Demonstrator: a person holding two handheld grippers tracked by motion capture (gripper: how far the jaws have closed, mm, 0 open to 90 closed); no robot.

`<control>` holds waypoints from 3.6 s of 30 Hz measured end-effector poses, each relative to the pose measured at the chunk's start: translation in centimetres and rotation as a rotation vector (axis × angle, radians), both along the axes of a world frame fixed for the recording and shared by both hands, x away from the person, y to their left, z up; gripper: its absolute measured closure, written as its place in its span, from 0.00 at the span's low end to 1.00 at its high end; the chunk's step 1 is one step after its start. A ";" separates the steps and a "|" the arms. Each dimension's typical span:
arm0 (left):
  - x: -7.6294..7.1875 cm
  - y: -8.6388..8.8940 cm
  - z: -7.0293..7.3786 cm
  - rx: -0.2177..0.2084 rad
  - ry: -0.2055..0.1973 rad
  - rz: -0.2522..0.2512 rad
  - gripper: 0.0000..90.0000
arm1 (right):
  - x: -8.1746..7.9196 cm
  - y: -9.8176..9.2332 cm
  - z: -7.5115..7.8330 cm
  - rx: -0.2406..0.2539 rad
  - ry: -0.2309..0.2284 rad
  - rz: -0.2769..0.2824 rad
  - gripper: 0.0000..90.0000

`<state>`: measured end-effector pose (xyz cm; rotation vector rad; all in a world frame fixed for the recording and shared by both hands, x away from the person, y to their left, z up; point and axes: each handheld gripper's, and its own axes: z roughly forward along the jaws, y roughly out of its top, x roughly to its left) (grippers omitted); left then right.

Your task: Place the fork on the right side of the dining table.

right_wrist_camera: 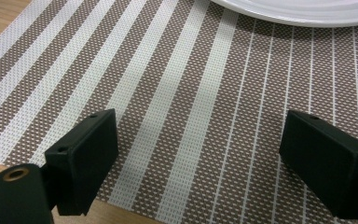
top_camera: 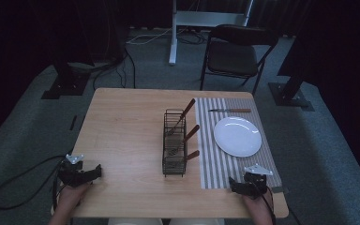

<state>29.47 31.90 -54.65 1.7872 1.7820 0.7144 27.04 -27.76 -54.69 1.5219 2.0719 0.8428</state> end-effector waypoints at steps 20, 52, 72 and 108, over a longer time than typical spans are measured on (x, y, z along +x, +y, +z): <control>0.0 0.0 0.0 0.000 0.000 0.000 0.01 | -0.2 -0.2 0.3 -0.013 0.028 0.030 0.12; 0.0 0.0 0.0 0.000 0.000 0.000 0.01 | 0.8 2.0 4.2 0.094 -0.011 0.133 0.16; 0.0 0.0 0.0 0.002 0.002 -0.002 0.01 | 4.7 2.5 6.6 0.109 -0.044 0.147 0.18; 0.0 0.0 0.0 0.002 0.001 -0.002 0.01 | 11.8 6.4 10.8 0.146 -0.085 0.196 0.20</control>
